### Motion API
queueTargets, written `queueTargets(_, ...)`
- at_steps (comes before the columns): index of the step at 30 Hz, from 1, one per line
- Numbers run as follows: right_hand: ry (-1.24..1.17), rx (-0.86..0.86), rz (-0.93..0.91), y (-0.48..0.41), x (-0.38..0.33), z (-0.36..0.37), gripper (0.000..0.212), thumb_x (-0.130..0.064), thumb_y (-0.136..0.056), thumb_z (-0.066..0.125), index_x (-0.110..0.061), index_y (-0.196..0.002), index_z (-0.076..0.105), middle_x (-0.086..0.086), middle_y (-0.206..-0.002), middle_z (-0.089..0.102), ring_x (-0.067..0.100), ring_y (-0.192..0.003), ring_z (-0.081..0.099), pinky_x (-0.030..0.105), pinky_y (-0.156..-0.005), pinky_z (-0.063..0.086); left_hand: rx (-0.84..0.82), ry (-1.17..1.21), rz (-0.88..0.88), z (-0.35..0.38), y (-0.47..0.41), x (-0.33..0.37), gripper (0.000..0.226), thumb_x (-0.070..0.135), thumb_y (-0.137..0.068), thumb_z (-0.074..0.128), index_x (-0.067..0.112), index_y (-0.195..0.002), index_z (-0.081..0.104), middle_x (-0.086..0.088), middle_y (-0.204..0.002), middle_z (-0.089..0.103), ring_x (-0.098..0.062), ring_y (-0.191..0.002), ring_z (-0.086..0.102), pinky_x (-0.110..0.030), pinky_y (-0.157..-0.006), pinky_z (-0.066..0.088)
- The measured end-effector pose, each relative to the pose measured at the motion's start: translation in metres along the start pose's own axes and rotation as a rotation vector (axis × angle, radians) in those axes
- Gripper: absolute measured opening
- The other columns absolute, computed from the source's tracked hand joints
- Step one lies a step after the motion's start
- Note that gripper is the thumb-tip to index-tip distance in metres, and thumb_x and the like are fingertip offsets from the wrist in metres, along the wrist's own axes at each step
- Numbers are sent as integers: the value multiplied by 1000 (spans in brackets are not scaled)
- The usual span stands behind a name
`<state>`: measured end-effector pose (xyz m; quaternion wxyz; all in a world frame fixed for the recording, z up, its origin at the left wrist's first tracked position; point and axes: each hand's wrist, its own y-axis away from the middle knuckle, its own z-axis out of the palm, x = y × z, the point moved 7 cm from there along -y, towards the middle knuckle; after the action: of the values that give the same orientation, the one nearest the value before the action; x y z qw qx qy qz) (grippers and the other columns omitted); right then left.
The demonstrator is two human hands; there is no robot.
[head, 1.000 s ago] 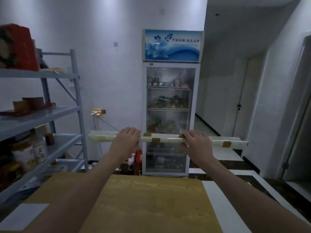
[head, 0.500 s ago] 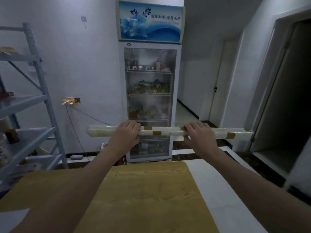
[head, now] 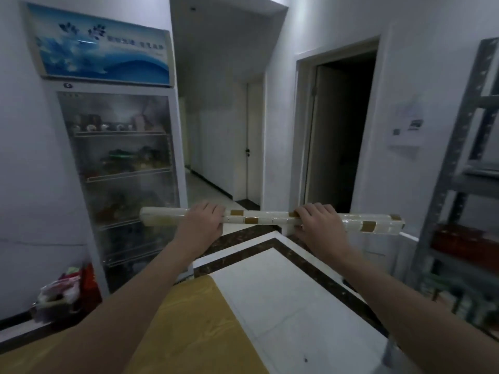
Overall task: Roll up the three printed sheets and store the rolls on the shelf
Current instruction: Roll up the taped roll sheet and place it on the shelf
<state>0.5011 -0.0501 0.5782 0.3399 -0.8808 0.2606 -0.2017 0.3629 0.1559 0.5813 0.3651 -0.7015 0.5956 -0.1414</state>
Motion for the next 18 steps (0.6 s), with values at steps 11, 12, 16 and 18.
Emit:
queueTargets(11,269,7,178,127,252,-92,43,-28,-81,80,-13,-119,66,6,-111,70,26,-99,67,44,-91,51,134,239,284,12,-153,258,23,17,-78,74,9,-99,67,-7,-90,69,-24,-82,64,-38,-76,56)
queueTargets(12,284,10,184,138,272,-102,44,-28,-82,78,-13,-121,65,6,-114,69,26,-101,66,44,-92,51,140,259,298,11,-164,281,23,18,-79,74,9,-99,68,-6,-90,69,-23,-82,64,-38,-76,57)
queueTargets(16,357,17,232,182,342,-145,41,-31,-88,72,-14,-125,63,6,-119,67,26,-107,63,44,-98,47,176,329,356,13,-202,371,28,20,-78,76,10,-103,69,-6,-94,70,-23,-85,64,-40,-78,57)
queueTargets(18,401,14,258,203,372,-165,41,-34,-90,69,-14,-125,62,6,-119,67,26,-107,62,43,-97,46,192,369,388,11,-218,414,26,18,-77,77,9,-101,69,-6,-92,70,-24,-84,64,-39,-76,57)
